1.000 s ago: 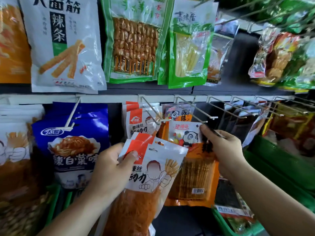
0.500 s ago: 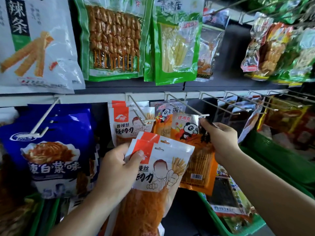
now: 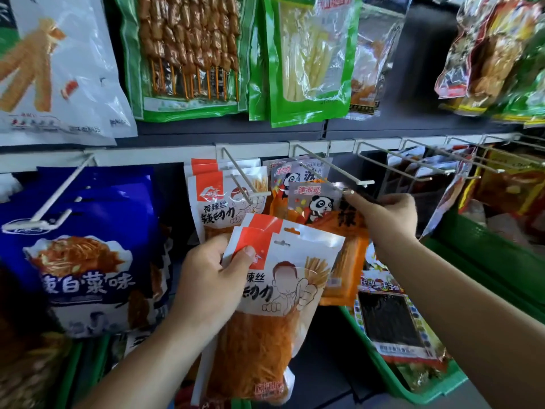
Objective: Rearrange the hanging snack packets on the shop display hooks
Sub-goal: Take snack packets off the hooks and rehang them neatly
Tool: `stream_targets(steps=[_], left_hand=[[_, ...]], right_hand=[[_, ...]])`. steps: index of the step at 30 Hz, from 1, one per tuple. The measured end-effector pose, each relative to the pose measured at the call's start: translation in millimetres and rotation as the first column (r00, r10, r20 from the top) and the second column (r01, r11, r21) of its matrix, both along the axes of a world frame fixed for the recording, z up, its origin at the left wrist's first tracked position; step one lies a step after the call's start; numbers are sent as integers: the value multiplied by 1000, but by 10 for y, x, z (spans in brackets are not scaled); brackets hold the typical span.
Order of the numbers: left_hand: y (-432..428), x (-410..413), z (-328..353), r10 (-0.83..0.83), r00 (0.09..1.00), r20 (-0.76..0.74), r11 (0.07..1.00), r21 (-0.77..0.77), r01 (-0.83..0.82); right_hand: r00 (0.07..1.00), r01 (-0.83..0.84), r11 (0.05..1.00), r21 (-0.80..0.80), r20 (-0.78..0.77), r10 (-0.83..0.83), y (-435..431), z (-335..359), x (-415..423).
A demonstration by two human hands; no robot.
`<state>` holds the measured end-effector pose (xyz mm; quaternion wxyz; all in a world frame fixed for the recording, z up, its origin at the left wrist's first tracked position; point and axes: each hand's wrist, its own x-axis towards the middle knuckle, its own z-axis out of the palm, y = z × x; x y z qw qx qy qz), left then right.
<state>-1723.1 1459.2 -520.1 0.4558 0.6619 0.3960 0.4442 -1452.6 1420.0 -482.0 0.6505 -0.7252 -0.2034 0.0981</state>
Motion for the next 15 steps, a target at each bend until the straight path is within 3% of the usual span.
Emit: stream_targets(steps=[2, 5, 9, 12, 15], left_hand=[[10, -8, -6, -8, 1000, 23, 1000, -25, 8], [10, -35, -12, -15, 999, 40, 999, -47, 17], [16, -83, -22, -23, 999, 46, 997, -72, 26], [32, -125, -16, -27, 998, 51, 997, -77, 30], [58, -163, -17, -18, 999, 39, 997, -81, 21]], right_hand=[[997, 77, 996, -34, 32, -76, -61, -64, -55], [988, -133, 989, 56, -70, 137, -86, -277, -169], [893, -424, 899, 109, -117, 436, 122, -273, -273], [856, -474, 864, 168, -143, 497, 296, -161, -266], [854, -493, 863, 109, -126, 504, 405, -140, -229]])
